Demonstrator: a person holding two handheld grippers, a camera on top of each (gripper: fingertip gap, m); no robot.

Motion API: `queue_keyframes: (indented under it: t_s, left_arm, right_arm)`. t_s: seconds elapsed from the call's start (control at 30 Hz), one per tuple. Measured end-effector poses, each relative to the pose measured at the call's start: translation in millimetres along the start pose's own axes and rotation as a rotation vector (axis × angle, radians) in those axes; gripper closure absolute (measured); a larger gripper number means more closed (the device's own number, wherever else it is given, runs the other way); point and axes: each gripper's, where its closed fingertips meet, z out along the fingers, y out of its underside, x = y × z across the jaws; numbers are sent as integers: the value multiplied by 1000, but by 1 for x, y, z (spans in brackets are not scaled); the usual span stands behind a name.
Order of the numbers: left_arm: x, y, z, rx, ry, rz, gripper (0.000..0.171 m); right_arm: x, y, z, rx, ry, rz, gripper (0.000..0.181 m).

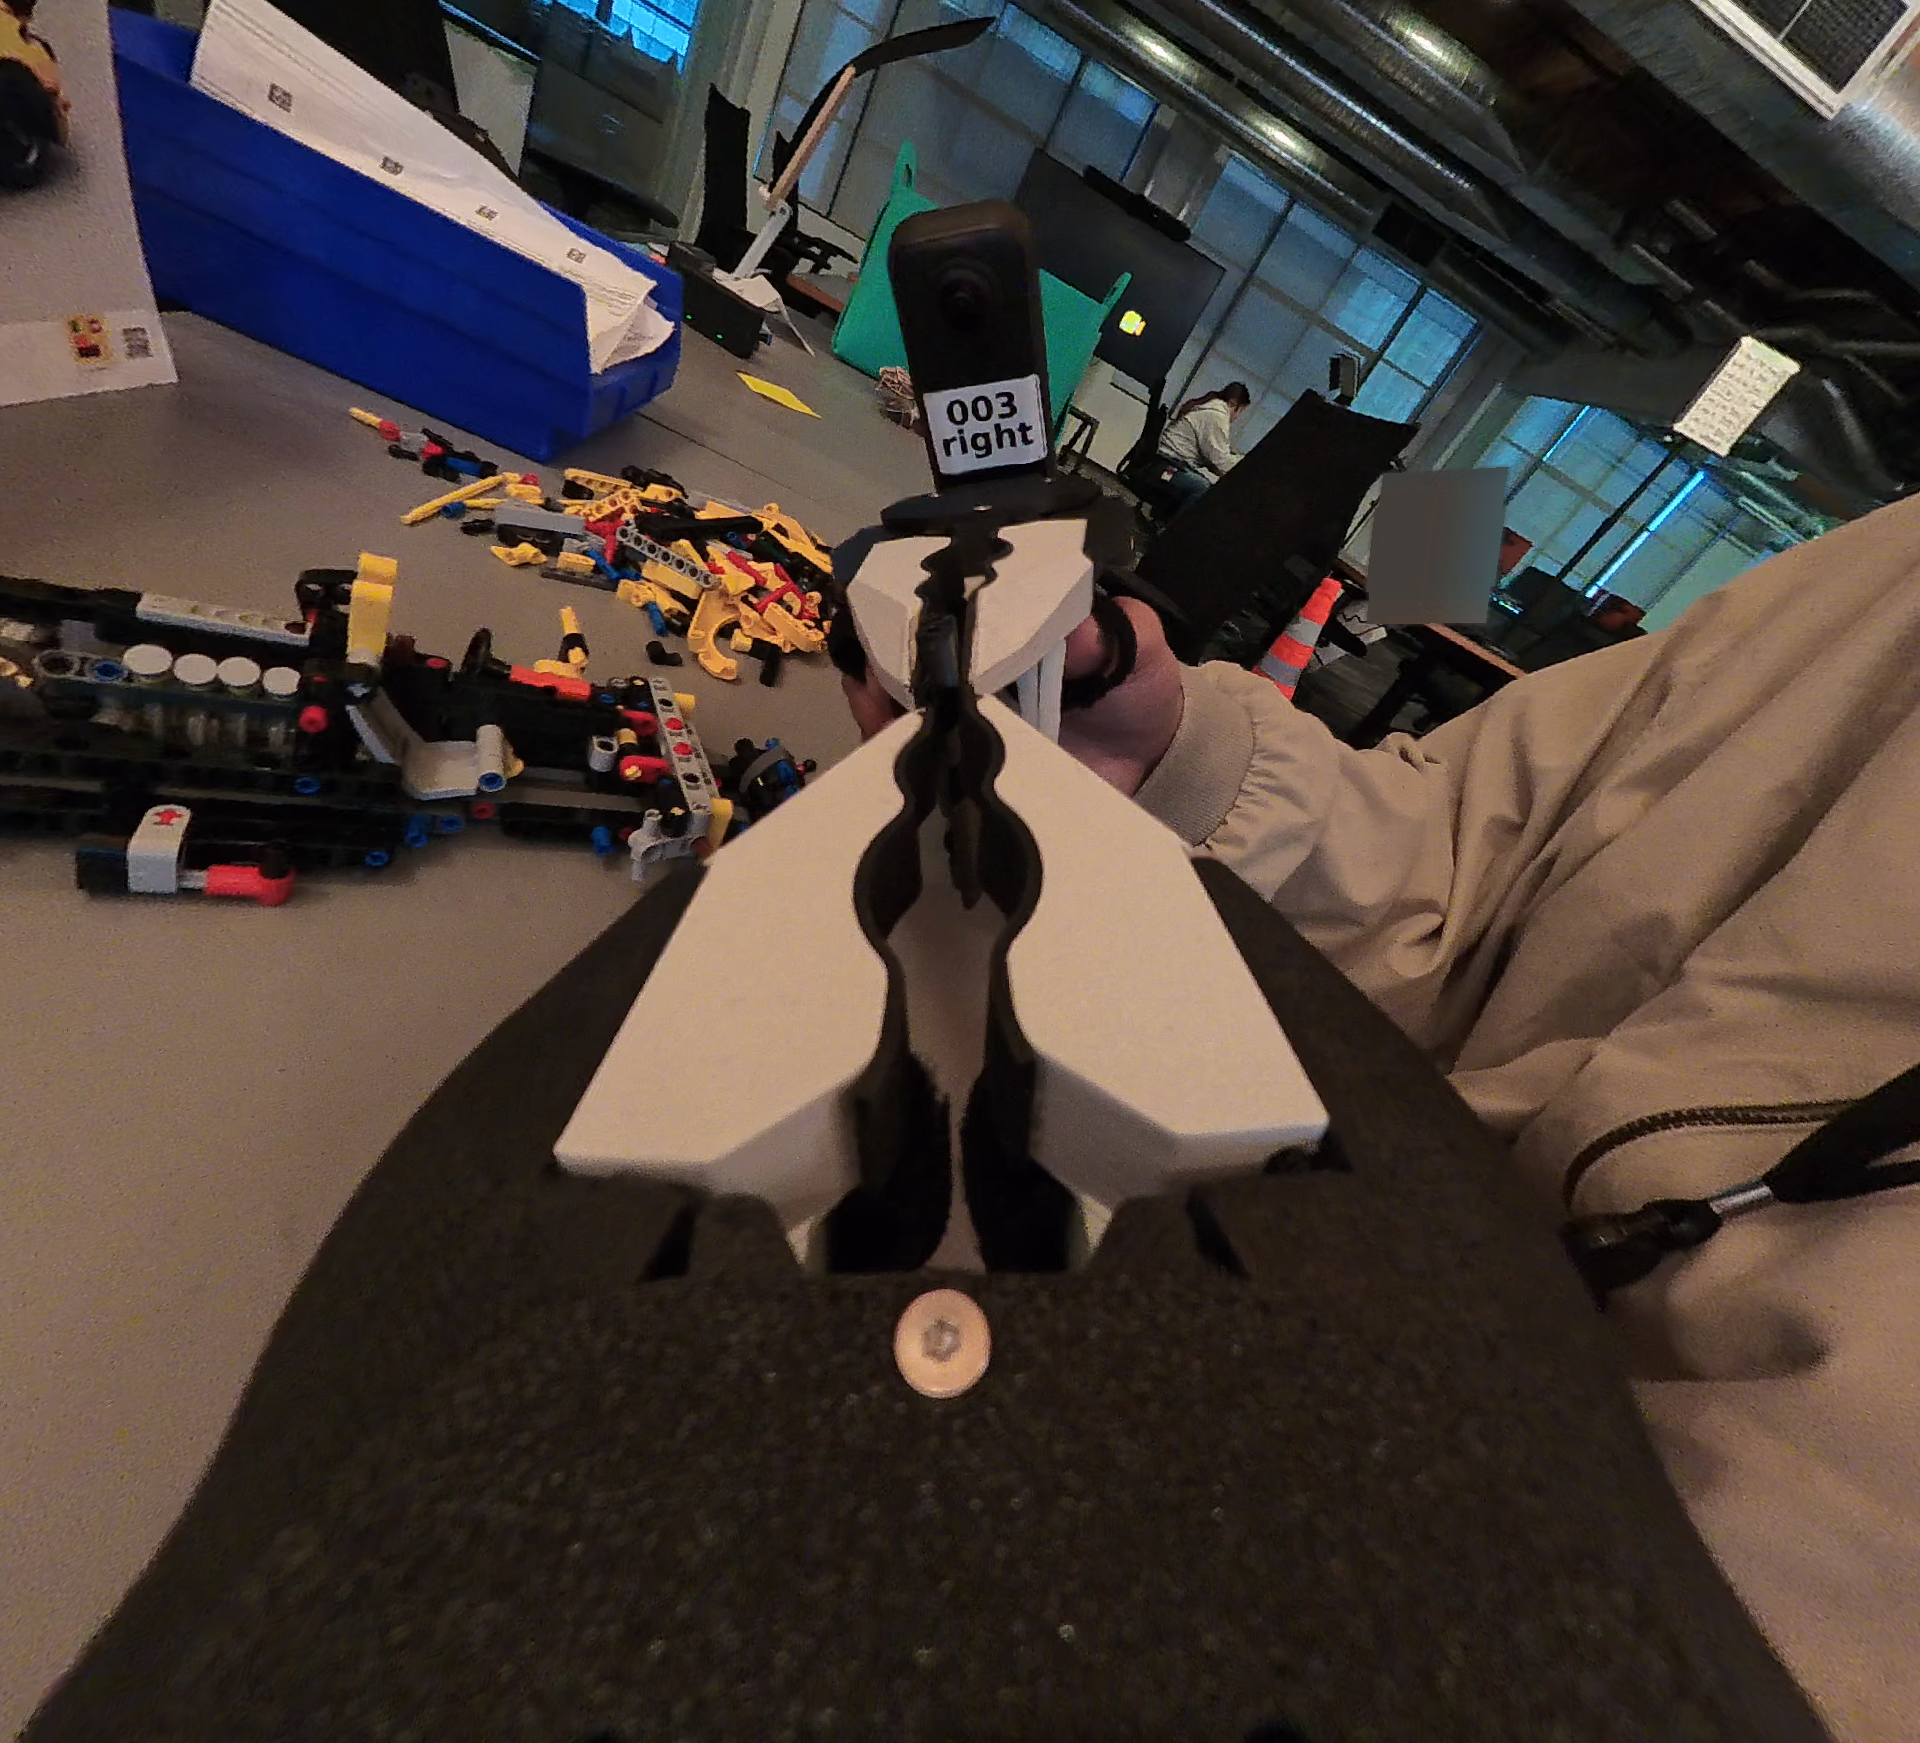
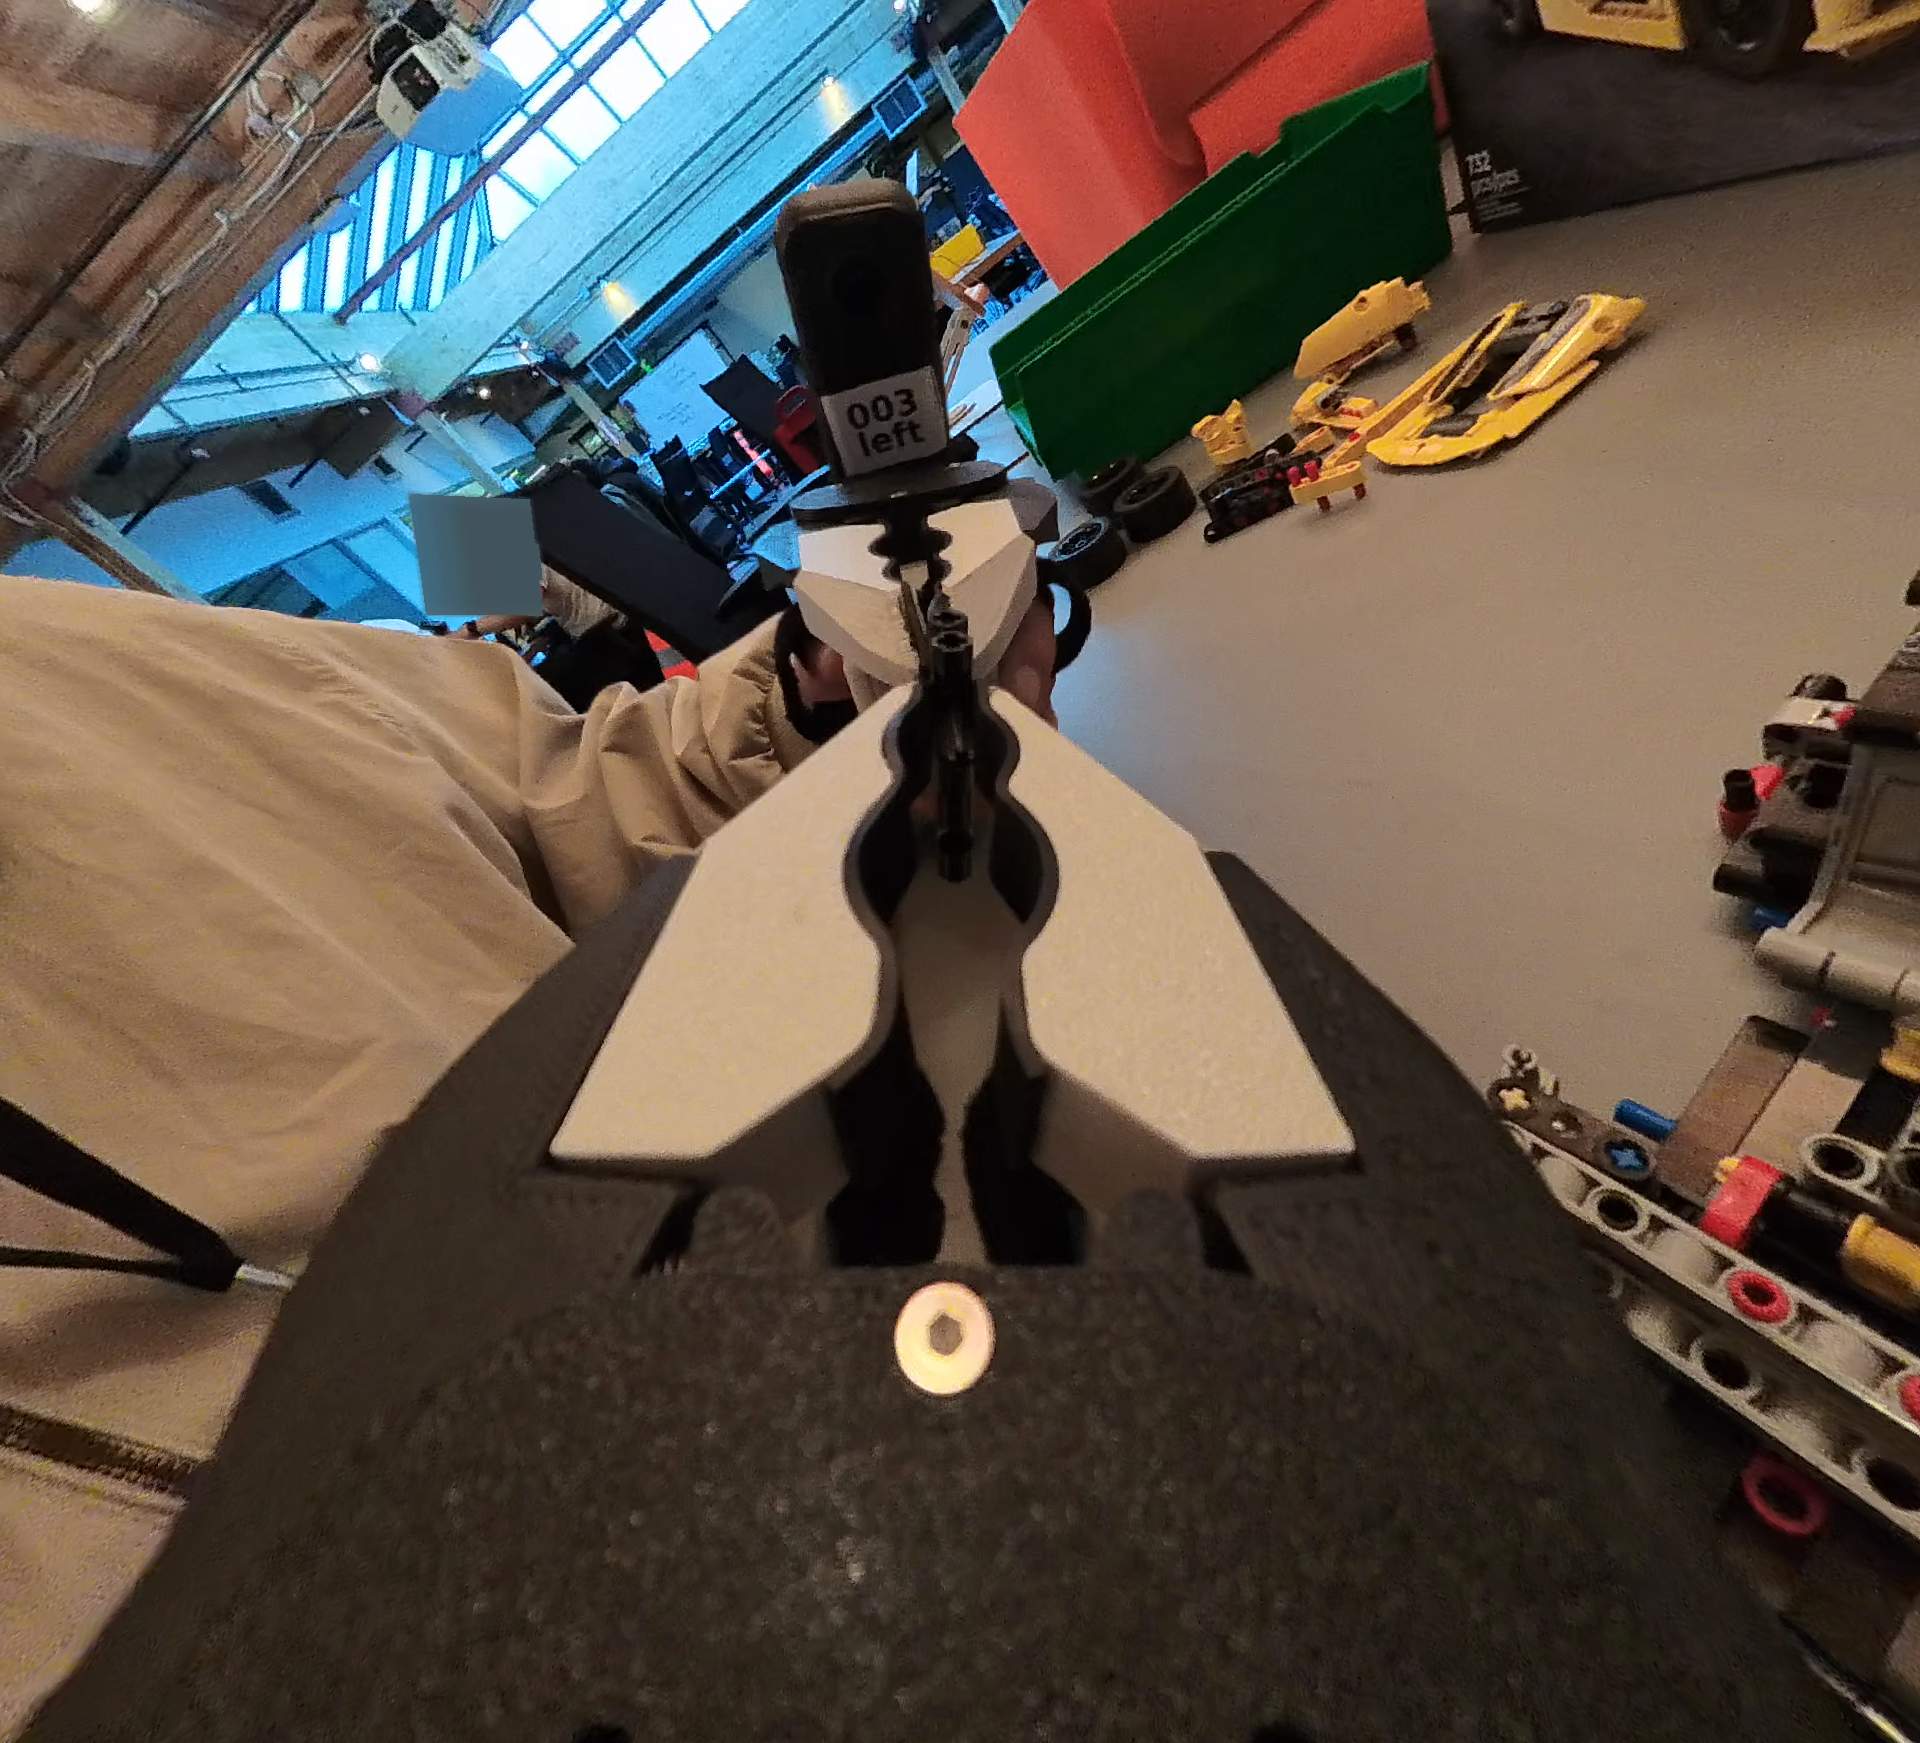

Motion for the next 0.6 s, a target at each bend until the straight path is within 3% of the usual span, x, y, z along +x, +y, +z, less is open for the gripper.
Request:
queue_keyframes:
  t_s: [0.3,0.4,0.53,0.6]
  left_arm:
    - [10,5,4,-44,4,85,170]
    - [9,3,1,-20,42,25,171]
    - [-2,7,5,-17,-4,-22,167]
    - [-3,11,7,-45,-15,-7,159]
  right_arm:
    - [-8,5,-6,-62,-55,-26,176]
    - [-9,3,-2,-56,-114,51,175]
    - [3,-1,-4,-34,-86,141,176]
    - [2,-2,-3,-5,-104,180,175]
